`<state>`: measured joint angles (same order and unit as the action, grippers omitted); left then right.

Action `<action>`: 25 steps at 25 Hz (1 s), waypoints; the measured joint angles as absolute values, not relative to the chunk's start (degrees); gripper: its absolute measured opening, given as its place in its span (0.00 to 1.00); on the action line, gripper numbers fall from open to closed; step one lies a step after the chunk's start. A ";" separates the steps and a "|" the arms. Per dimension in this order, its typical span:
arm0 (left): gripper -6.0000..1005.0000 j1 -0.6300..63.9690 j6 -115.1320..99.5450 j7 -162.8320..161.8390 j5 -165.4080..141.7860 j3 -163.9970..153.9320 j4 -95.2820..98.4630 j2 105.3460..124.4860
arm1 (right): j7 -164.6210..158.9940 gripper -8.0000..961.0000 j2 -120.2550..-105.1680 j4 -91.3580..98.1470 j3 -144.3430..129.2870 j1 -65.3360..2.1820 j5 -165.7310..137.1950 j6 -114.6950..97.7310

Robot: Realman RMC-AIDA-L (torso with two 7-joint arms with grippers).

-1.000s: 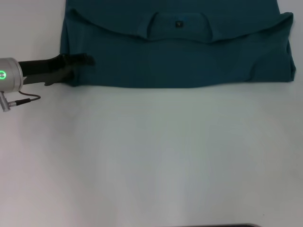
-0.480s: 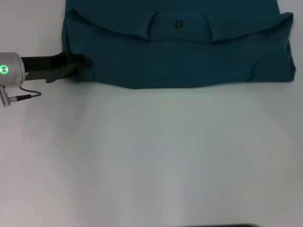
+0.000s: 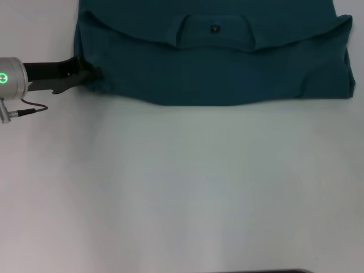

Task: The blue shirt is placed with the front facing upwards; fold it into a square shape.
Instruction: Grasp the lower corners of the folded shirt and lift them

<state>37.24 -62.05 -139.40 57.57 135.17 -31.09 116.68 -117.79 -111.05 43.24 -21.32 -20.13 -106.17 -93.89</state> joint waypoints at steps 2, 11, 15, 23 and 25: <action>0.11 37.28 -62.03 -139.41 57.42 135.17 -31.11 116.56 | -117.95 0.78 -110.86 43.24 -21.36 -20.13 -106.30 -93.92; 0.02 37.61 -62.75 -139.99 56.39 135.26 -31.43 116.37 | -123.47 0.78 -106.77 43.59 -21.45 -23.01 -118.35 -92.81; 0.02 37.79 -62.81 -140.06 56.32 135.18 -31.48 116.29 | -131.15 0.78 -103.19 43.88 -21.46 -25.10 -125.28 -91.30; 0.02 38.17 -64.13 -140.96 56.23 135.16 -33.14 116.02 | -136.66 0.78 -102.40 45.72 -23.09 -32.90 -143.79 -89.19; 0.02 38.16 -64.90 -141.52 56.20 135.17 -34.23 116.02 | -135.73 0.78 -102.87 44.42 -24.86 -34.26 -144.64 -88.20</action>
<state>38.16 -64.90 -141.52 56.20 135.17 -34.23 116.02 -135.73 -102.87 44.42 -24.86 -34.26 -144.64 -88.20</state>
